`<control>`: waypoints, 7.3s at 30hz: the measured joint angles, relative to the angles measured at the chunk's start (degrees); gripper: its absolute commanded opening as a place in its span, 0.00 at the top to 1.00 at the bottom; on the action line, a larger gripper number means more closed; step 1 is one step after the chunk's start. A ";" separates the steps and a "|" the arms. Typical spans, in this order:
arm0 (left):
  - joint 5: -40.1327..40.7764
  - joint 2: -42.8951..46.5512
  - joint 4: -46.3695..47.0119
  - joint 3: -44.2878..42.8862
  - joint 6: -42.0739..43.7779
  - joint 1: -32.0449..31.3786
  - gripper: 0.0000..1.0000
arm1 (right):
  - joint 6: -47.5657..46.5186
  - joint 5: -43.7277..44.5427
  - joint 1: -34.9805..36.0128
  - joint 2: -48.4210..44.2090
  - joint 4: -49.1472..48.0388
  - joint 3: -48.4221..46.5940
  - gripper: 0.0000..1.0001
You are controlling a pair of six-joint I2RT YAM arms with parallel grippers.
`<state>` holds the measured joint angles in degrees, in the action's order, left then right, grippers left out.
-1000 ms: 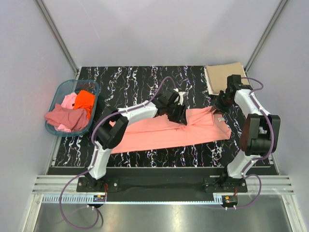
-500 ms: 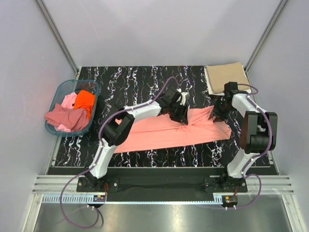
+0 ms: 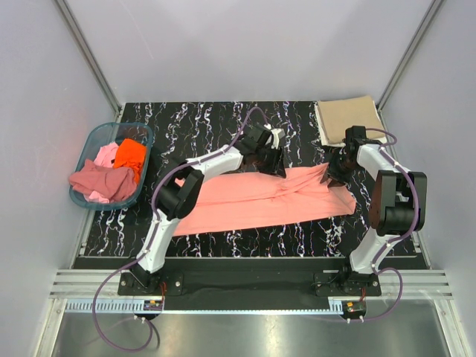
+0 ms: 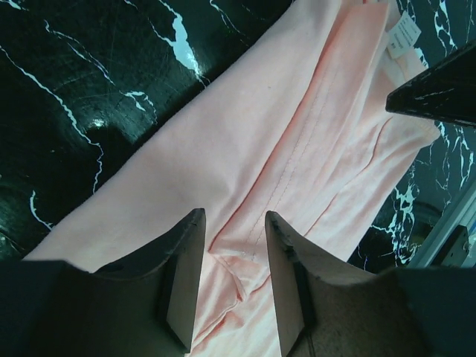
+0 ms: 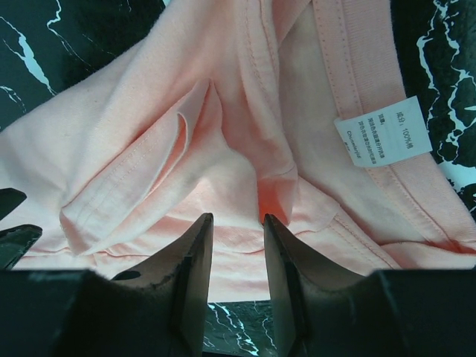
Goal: Fold and stack the t-shirts
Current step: Fold the tshirt
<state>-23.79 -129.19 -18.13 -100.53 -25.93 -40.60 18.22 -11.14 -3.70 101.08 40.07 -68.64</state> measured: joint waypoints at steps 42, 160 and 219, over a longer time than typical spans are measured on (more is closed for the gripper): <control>10.80 10.67 1.95 17.31 14.05 -5.90 0.55 | 3.48 0.42 -0.52 -1.33 -4.85 6.21 1.00; -7.54 6.05 2.86 15.10 -3.48 4.59 0.52 | 5.38 -5.40 -10.64 -10.69 4.81 8.37 0.79; -5.07 2.69 -0.09 5.79 -1.53 -3.30 0.53 | 16.90 -5.40 -6.05 -7.61 -7.63 15.65 0.93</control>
<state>-28.86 -126.50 -18.22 -94.74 -27.46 -43.90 35.11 -16.53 -9.76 93.47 32.45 -52.99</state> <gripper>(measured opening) 0.464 0.069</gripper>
